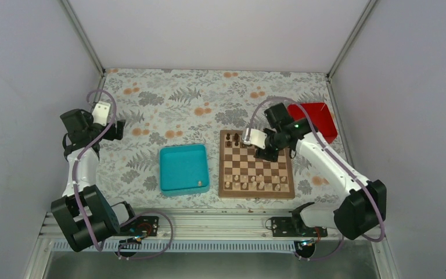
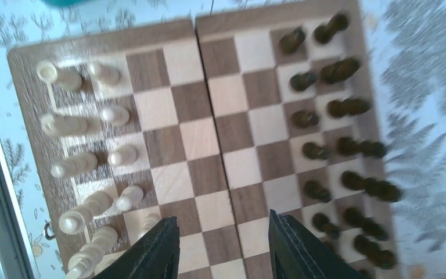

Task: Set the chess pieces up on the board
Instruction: Adjust the storage box at the center of the board.

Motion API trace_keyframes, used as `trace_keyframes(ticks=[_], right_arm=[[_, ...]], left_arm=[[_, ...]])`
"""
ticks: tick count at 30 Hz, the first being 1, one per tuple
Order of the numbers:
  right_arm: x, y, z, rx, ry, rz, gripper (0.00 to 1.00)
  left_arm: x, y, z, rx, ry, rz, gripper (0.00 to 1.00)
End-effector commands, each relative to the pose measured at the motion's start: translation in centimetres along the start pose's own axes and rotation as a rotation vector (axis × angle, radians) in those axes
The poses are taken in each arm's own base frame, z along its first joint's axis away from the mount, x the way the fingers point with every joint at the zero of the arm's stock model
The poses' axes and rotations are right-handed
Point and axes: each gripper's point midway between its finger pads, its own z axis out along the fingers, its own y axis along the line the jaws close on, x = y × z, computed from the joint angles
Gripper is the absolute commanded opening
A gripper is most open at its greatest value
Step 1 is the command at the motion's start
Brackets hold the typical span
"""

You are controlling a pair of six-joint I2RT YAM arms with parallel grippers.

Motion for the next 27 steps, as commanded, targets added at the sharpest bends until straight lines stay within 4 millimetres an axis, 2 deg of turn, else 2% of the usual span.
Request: trace_keyframes(ticks=[1,4,5,9,11,14,18,21,27], right_arm=[[-3.0,1.4,-2.8,-0.011,-0.014,-0.043,0.43],[-5.9,3.9,-2.5,-0.052,-0.003,-0.117,0.43],[-6.8,5.1,-2.1,-0.081,-0.004,-0.147,0.41],[-9.4,10.0,0.3,-0.232,0.028,-0.257,0.15],[-9.7,12.4,2.0,-0.298,0.072,-0.308,0.08],[-10.0,15.1,4.2,-0.355,0.131,-0.372,0.04],[-10.3,16.6,6.8,-0.39,0.164,-0.411,0.04],[-11.0,16.7,8.0,-0.387,0.154,-0.424,0.04],[-12.8,15.8,11.0,-0.354,0.164,-0.408,0.04]], left_arm=[[-0.8,-1.9,1.0,0.052,0.019,0.081,1.0],[-2.1,-3.6,2.1,0.049,0.049,0.17,1.0],[-2.5,-4.0,2.5,0.055,0.061,0.191,1.0],[-3.0,-5.0,4.8,0.089,0.132,0.266,0.96],[-2.7,-5.4,6.0,0.086,0.178,0.317,0.84],[-1.8,-6.4,7.8,0.115,0.237,0.366,0.63],[-0.2,-7.7,9.8,0.157,0.301,0.4,0.25],[0.7,-8.6,10.6,0.209,0.315,0.389,0.04],[2.0,-10.0,11.7,0.291,0.332,0.348,0.02]])
